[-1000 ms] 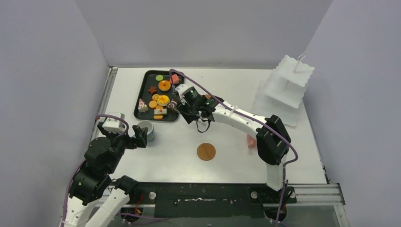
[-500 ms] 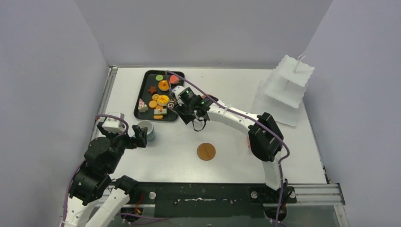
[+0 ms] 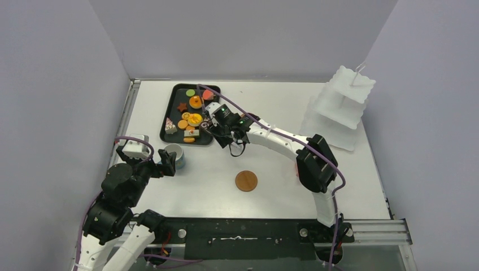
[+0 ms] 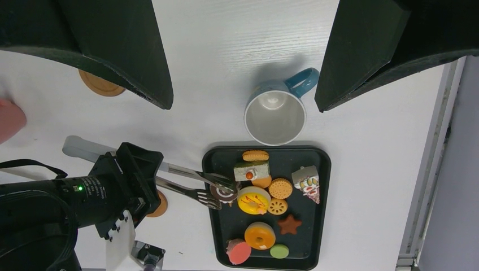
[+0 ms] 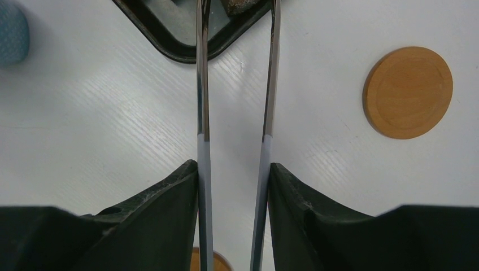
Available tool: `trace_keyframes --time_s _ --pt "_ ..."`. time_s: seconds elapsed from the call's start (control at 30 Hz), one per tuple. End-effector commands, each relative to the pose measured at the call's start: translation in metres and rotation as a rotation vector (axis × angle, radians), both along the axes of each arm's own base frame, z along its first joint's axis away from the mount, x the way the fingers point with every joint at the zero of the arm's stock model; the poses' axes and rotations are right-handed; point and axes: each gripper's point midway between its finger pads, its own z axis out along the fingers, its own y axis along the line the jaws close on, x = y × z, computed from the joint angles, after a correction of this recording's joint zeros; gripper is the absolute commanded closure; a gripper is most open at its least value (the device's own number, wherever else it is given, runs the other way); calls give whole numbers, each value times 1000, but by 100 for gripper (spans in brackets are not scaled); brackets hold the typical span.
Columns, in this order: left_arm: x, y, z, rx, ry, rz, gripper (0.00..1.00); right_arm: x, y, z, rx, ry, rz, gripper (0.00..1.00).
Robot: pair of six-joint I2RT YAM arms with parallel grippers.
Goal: Serve the afternoon tea
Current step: Pick up the desert from the tray.
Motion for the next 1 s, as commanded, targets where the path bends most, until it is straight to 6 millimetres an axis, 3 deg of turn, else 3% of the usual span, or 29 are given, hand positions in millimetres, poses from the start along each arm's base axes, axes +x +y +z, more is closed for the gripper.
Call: trace_keyframes --time_s 0.0,0.57,0.97 --pt "4 -3 18 -18 -70 -12 3 9 4 54 81 -104 -50 68" --pt "4 -3 18 -18 -70 -14 3 6 -2 76 154 -139 -93 71" --pt "5 -3 18 -18 -69 -13 3 15 5 58 132 -111 -42 53"
